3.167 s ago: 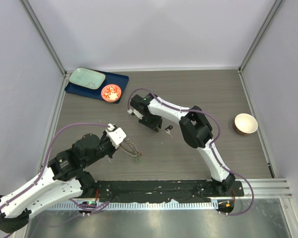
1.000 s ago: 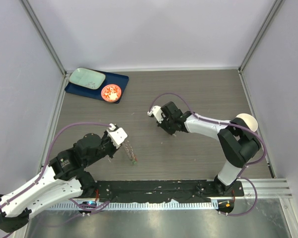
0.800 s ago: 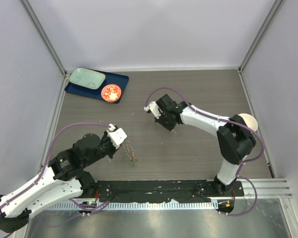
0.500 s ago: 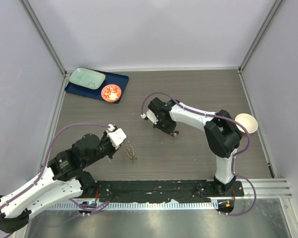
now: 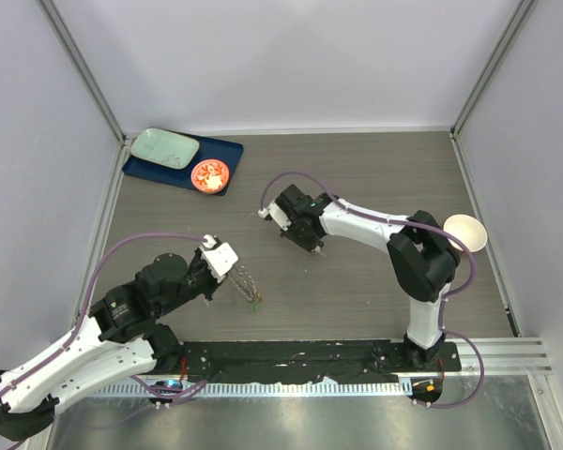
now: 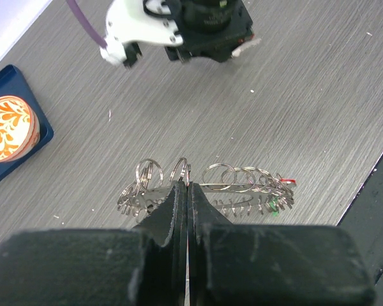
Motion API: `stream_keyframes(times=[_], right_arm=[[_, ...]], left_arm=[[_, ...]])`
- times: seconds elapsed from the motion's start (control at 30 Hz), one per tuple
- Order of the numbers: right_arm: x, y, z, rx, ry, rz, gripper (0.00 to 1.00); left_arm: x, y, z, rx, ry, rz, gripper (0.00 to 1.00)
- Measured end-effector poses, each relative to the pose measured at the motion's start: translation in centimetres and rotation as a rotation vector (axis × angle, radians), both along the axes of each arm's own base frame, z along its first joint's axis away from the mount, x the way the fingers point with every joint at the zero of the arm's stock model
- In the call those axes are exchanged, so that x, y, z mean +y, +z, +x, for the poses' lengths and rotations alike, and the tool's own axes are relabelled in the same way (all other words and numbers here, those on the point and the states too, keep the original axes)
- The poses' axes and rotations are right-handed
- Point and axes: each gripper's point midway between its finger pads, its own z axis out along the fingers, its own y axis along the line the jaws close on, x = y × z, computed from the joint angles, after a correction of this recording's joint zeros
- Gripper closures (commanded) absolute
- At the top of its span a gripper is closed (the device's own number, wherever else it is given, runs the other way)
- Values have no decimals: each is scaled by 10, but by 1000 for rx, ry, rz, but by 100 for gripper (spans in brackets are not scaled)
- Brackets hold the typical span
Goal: Put the keys on the keyring
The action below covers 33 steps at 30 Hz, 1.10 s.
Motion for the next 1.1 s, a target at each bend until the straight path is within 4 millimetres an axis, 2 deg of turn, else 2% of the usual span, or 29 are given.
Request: stream_keyframes(times=[0.1,0.33,0.5,0.87,1.1], right_arm=[[2,-19,-14,51,44,-53,93],[7,-25,-24,70,106,-77,88],[9,-40,-31,93,150,-122,84],[12,-39,-31,86,182,-160,78],[13,-36,-32,85,183,-152,70]], left_arm=[[0,0,0,1,0,1,100],[-1,-3,0,9,0,12,100],[-1,-4,1,12,0,16,100],[-1,-5,1,13,0,18,100],[-1,-5,1,13,0,18,100]])
